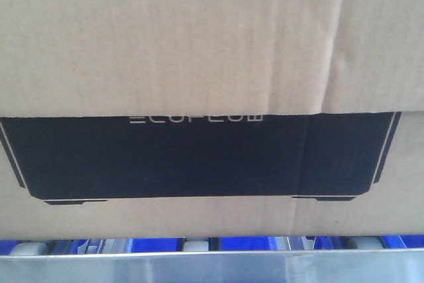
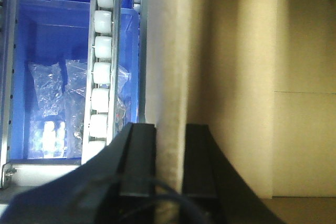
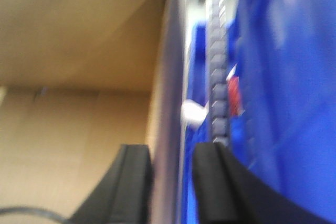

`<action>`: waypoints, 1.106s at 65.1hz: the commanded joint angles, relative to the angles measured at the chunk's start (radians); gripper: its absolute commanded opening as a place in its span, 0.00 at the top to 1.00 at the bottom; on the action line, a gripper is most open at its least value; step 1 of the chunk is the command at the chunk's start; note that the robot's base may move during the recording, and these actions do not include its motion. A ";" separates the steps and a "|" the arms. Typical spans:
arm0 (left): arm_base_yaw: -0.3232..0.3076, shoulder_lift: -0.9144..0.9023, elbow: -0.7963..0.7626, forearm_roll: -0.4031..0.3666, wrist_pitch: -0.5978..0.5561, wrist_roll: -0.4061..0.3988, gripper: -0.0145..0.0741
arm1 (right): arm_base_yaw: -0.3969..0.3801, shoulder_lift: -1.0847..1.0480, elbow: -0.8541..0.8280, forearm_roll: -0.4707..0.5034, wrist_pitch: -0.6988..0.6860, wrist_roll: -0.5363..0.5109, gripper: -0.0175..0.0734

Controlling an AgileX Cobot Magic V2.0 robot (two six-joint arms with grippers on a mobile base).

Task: Grab box from left shelf to table start
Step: 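Lower the right gripper onto the opposite box wall and close it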

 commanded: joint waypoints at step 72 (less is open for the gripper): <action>-0.006 -0.017 -0.033 -0.005 -0.048 -0.009 0.95 | 0.001 0.333 -0.264 0.071 0.288 0.074 0.33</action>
